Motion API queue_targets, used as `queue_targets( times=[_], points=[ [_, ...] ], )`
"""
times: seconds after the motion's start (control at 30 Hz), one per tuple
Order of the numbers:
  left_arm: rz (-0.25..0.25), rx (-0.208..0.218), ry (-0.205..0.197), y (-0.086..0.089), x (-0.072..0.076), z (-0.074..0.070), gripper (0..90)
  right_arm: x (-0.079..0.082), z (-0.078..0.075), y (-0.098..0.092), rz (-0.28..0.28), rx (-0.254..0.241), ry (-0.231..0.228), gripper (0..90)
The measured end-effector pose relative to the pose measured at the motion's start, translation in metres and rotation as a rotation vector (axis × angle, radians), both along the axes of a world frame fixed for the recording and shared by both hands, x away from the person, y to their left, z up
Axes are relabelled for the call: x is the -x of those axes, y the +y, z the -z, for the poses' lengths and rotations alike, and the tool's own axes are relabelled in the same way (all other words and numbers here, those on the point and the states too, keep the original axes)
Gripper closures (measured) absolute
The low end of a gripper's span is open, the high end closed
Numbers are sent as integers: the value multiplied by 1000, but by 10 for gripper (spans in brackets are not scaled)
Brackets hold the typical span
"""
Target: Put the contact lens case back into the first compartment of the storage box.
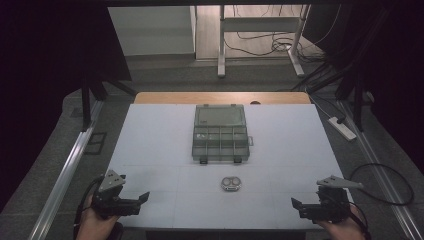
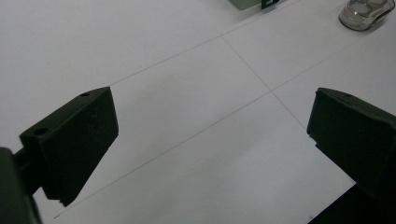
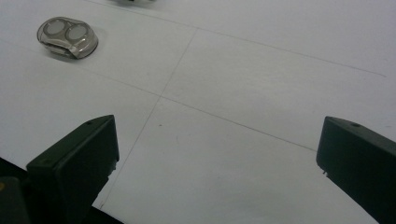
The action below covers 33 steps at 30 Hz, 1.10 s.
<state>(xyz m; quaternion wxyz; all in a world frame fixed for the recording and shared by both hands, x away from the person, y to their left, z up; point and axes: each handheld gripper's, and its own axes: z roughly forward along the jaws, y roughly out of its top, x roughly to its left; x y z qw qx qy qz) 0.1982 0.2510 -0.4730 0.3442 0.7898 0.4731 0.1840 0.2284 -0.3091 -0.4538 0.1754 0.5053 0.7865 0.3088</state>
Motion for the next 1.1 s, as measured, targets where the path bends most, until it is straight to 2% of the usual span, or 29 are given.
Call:
queue_targets(
  times=[0.6,0.9,1.1],
  points=[
    [19,-35,1,-4,0,0,26,-1,1,-1,-20,-16,15,0],
    [22,-29,3,-3,0,0,28,-1,0,0,-37,-23,16,0],
    [28,-4,4,-1,0,0,28,-2,-2,4,-71,-30,6,0]
  ],
)
